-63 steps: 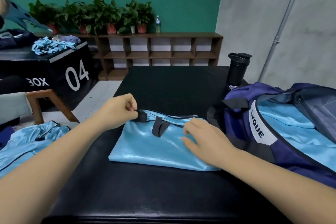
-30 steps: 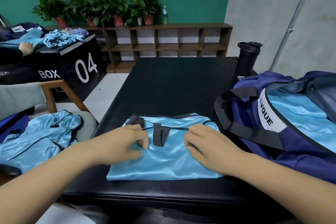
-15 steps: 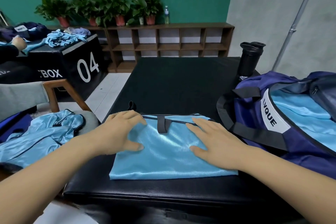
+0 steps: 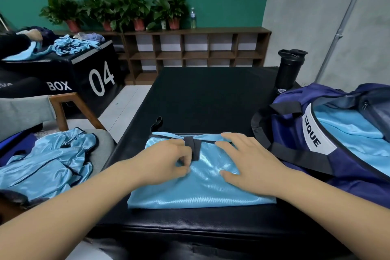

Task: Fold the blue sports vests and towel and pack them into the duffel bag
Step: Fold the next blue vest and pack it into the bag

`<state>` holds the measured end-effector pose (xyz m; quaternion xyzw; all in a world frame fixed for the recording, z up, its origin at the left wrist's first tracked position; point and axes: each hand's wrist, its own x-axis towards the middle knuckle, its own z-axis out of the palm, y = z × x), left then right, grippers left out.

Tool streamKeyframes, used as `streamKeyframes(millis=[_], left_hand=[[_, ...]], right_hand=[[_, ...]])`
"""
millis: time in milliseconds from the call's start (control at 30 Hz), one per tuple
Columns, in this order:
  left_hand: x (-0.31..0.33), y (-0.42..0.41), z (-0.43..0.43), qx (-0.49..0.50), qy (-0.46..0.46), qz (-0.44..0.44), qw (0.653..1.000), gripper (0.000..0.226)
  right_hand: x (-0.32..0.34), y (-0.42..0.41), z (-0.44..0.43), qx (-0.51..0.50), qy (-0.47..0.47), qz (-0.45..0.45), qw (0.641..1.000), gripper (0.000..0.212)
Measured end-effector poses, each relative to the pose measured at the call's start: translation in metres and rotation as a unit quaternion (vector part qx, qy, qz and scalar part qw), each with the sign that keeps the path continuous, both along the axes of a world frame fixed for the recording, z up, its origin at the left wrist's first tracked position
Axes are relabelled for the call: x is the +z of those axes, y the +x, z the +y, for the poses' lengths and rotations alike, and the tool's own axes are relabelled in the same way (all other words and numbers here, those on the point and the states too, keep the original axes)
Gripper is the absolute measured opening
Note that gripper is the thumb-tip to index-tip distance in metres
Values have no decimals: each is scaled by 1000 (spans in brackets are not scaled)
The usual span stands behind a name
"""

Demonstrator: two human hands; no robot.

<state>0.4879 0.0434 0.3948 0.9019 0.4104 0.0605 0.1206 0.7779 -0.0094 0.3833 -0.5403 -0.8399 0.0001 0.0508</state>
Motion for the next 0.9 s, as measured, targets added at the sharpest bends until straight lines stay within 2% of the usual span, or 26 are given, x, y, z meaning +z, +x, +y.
streamKeyframes(millis=[67, 200, 333, 467, 567, 767, 900], left_hand=[[3, 1, 5, -8, -6, -36, 999, 17], [6, 2, 10, -2, -39, -77, 996, 57], [1, -4, 15, 35, 5, -25, 999, 75], [1, -5, 4, -6, 65, -36, 997, 59], [3, 4, -15, -48, 42, -42, 997, 57], [-7, 26, -53, -154, -5, -20, 988, 59], [-11, 29, -57, -170, 48, -20, 984, 30]], right_hand=[[6, -4, -2, 18, 44, 1, 999, 62], [6, -6, -1, 28, 31, 6, 999, 38], [1, -1, 0, 35, 10, 6, 999, 44], [-3, 6, 1, 6, -17, -20, 1000, 70], [-4, 7, 1, -15, -39, -28, 999, 84], [-5, 8, 6, -40, -74, -38, 996, 94], [-3, 9, 7, -47, -80, -33, 995, 95]])
